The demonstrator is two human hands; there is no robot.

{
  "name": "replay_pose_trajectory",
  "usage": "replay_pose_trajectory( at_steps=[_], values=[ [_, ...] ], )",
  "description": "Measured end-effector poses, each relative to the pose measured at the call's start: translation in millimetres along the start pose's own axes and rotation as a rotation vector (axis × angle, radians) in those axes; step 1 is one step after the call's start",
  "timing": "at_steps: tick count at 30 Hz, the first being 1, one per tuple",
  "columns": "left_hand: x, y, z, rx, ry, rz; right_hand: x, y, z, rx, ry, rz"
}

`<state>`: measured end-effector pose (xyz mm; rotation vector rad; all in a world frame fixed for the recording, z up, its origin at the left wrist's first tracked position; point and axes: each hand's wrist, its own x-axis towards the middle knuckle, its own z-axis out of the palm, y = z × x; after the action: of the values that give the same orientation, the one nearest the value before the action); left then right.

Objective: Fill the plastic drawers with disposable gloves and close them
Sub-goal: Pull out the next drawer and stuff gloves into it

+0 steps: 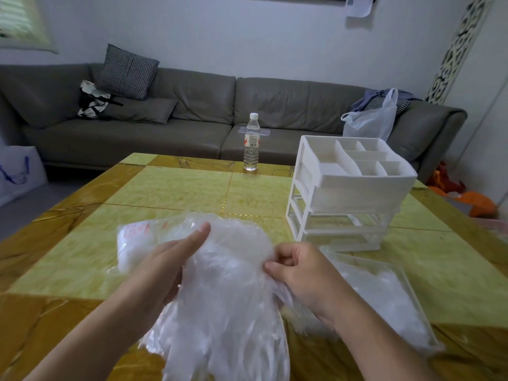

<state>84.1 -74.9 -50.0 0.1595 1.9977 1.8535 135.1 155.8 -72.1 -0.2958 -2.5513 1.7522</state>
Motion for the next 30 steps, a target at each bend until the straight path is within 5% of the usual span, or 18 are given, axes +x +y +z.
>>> replay_pose_trajectory(
  at_steps=[4,10,15,19,23,30],
  values=[
    [1,-7,-4,0.289,0.050,0.040,-1,0,-2,-0.001,-0.013,-0.019],
    [3,-7,-12,0.360,0.197,0.105,-14,-13,-21,-0.293,-0.233,0.028],
    [1,-5,-13,0.351,0.191,0.107,-21,-23,-25,-0.503,-0.094,-0.084],
    [-4,-5,-1,0.332,0.088,0.112,-24,-23,-5,-0.141,-0.144,-0.072],
    [-6,-7,5,0.321,-0.028,0.127,-15,-21,6,0.219,0.019,0.012],
    [-4,-4,-23,0.475,-0.300,0.085,-8,-13,-7,0.131,0.166,0.024]
  ],
)
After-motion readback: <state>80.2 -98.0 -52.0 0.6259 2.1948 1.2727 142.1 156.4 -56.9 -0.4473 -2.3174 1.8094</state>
